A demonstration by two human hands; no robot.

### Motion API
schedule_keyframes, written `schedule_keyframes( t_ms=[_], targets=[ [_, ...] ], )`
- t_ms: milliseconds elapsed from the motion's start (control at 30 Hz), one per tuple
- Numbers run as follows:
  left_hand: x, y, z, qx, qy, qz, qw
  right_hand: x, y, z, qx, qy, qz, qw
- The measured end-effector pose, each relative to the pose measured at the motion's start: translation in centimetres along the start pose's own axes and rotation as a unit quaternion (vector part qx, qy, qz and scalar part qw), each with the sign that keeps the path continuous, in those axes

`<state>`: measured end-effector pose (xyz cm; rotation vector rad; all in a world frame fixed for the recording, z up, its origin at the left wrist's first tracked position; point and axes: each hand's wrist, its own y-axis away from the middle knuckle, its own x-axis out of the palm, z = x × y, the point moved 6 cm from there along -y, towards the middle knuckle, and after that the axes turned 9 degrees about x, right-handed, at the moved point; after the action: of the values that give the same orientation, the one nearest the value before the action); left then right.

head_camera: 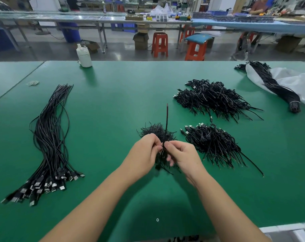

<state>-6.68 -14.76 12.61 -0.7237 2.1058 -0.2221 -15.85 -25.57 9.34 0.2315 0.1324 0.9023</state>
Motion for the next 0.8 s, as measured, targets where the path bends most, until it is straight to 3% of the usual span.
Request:
schedule_keyframes(
  t_ms=[200,367,433,567,733,800],
  targets=[
    [0.3,0.4,-1.6,0.106,-0.069,0.002,0.992,0.4,-0.1,-0.2,0.015,-0.049,0.013,0.999],
    [-0.3,0.4,-0.6,0.036,0.005,-0.045,0.998,1.0,0.2,-0.4,0.021,-0.126,0.102,0.987],
    [-0.6,0.4,0.0,0.003,0.026,-0.056,0.998,1.2,0.4,-0.4,0.008,-0.100,0.127,0.987],
    [-0.6,0.3,0.1,-0.002,0.011,-0.057,0.998,0.6,0.5,0.0,-0.019,0.020,0.057,0.998],
    [0.1,0.6,-1.4,0.107,-0.139,-0.009,0.984,0.8,0.6,0.4,-0.040,0.147,0.029,0.988],
    [0.2,0.8,-2.0,0.153,-0.192,0.004,0.969,1.2,0.6,0.1,-0.001,0.097,0.058,0.994]
  ],
)
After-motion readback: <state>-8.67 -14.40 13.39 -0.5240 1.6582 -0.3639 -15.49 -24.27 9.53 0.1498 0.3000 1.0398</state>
